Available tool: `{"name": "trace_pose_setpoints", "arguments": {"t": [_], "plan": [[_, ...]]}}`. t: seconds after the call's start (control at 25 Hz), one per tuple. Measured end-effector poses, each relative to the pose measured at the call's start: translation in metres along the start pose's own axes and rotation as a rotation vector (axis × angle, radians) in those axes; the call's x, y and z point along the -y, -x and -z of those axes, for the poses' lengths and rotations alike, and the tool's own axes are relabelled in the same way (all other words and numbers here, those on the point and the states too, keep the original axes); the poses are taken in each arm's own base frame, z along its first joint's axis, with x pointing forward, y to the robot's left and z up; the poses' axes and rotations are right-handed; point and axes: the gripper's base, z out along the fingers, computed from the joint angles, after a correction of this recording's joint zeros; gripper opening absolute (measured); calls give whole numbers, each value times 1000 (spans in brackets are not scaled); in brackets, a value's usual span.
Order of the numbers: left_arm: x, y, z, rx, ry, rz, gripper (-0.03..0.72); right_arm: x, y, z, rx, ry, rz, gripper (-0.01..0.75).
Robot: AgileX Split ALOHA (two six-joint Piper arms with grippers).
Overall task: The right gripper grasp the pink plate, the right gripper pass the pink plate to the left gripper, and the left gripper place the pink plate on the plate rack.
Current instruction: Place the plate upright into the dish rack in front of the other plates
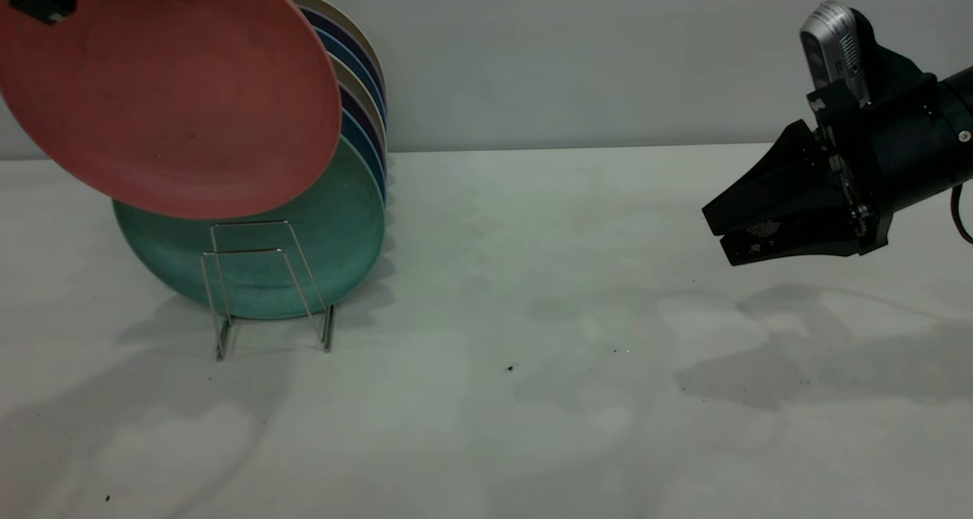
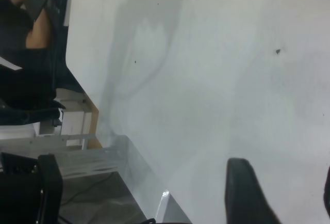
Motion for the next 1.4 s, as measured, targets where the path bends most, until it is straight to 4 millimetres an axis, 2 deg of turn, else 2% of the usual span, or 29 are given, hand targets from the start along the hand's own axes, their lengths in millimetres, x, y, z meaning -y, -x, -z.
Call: {"name": "trace_pose_setpoints", "arguments": {"t": [0.56,0.72,1.04,1.16,1.4], "plan": [[22,-26,-51,-35,-123,69,99,0,0,0,-2,-1,1,389],[26,-30,-59,-39,-142,82,99,0,0,0,-2,-1,1,389],[26,-30,-61,-42,-147,96,114,0,0,0,-2,-1,1,389],[26,-30,-61,-43,-147,110,187,0,0,0,-2,-1,1,389],[26,-31,-61,-43,-147,112,399,0,0,0,-2,-1,1,388]]}}
